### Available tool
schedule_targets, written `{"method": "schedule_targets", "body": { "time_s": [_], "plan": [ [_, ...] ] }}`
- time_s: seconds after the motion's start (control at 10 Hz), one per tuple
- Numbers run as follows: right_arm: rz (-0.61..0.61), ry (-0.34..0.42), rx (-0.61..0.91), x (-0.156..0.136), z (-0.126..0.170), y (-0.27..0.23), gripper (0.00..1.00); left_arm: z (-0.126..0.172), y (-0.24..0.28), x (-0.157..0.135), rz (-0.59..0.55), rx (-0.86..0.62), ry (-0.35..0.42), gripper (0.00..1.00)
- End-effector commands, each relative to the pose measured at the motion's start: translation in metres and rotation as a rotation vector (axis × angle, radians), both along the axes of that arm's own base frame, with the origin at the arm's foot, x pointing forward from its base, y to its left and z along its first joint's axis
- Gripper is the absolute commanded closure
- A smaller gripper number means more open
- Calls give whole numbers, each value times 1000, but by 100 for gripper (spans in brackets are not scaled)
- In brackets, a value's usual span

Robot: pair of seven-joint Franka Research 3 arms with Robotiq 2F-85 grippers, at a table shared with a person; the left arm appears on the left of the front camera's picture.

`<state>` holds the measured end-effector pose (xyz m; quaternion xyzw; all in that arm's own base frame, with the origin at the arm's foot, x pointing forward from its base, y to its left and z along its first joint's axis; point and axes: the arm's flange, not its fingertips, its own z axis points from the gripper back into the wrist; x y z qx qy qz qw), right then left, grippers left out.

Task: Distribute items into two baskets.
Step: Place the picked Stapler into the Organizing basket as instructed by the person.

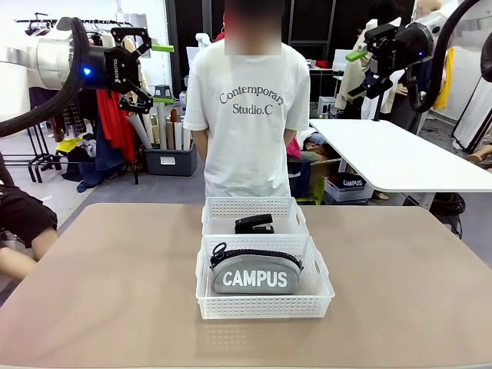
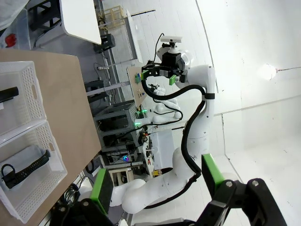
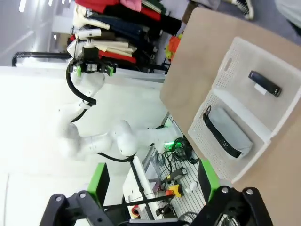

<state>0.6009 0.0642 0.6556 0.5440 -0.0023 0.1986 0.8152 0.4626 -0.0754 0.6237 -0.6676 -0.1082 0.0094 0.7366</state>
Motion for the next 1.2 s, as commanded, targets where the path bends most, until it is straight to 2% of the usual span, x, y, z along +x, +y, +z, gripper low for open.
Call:
{"method": "schedule_targets", "body": {
  "time_s": [0.0,0.5,0.7,1.1],
  "plan": [
    [22,-20,-83,-3,2,12,0,1,0,-1,-9,-2,-2,0],
    [27,-9,-63,-3,-1,14,0,1,0,-1,-9,-2,-2,0],
    [-38,191,43,-10,5,-8,0,1,0,-1,-9,-2,-2,0],
    [-207,268,158,-38,12,-60,0,1,0,-1,-9,-2,-2,0]
  ]
}}
